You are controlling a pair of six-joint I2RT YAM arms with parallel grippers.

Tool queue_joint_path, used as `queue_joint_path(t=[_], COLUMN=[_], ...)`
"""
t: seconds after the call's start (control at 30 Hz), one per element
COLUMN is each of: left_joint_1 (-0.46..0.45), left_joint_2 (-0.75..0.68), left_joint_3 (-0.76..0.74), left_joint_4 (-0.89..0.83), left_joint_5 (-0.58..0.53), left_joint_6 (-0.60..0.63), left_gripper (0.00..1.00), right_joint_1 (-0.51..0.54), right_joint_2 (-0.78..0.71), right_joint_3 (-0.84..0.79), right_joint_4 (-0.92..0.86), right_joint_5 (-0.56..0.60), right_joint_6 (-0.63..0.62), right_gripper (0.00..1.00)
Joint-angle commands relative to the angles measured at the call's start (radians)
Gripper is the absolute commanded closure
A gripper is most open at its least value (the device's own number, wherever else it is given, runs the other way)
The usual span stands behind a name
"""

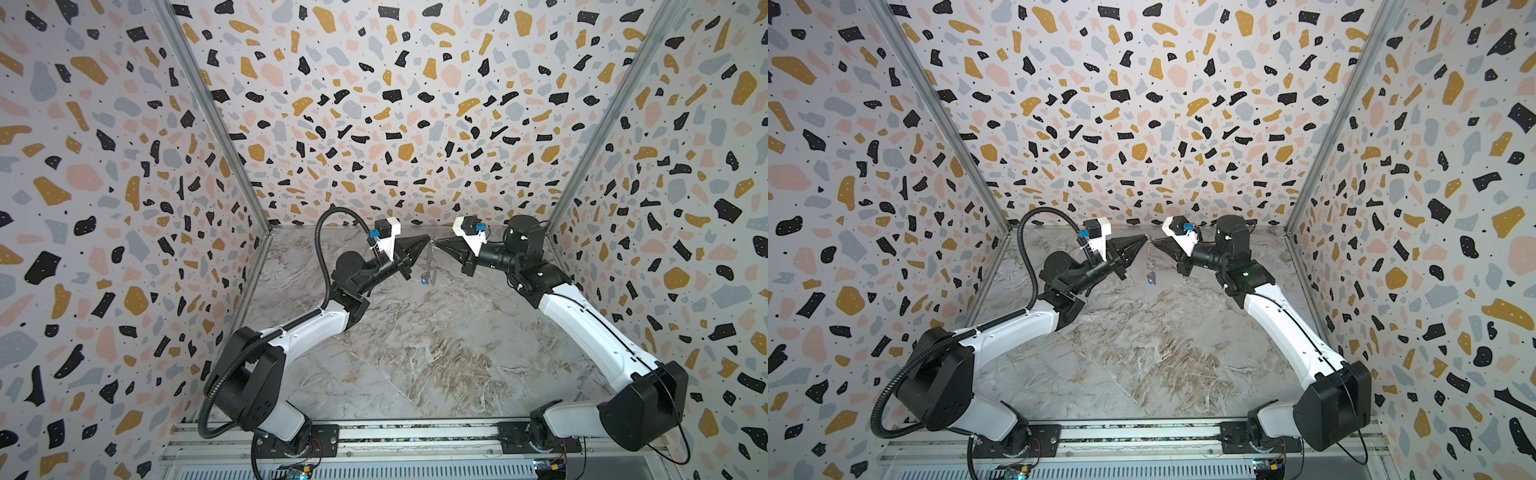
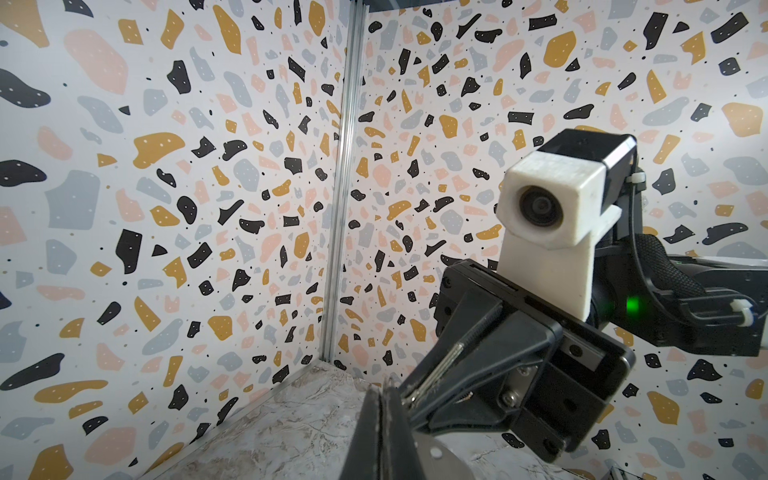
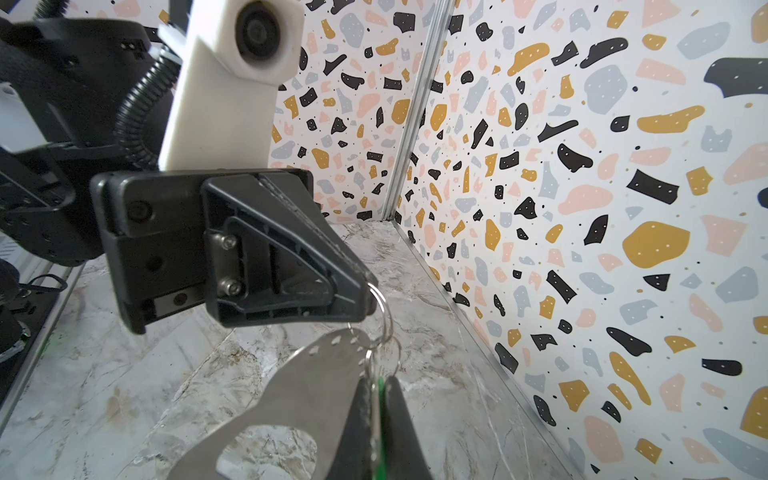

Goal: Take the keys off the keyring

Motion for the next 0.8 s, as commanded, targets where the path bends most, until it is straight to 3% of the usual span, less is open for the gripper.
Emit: queue_joint_path(t=[0.0,0.53,0.77], left_joint_1=[0.018,0.018,0.018], left_joint_2=[-0.028,-0.014,-0.039], left_joint_3=[0.006,0.001,0.007], left_joint_4=[0.159,0.192,0.096], left_joint_5=[-0.058,-0.056,-0.043], left_joint_6=[-0.005,-0.036,0.032], left_gripper=[1.00,1.00,1.00], right_joint_1=[0.007,0.026,-0.007], right_joint_2=[0.000,-0.015,-0.015], right_joint_3=[-0.020,-0.056,-0.059], right_joint_4=[-0.067,-0.006,-0.020], right_joint_5=[-0.009,-0.007,0.053], right_joint_6=[-0.018,-0.040,-0.029], right_gripper=[1.00,1.00,1.00])
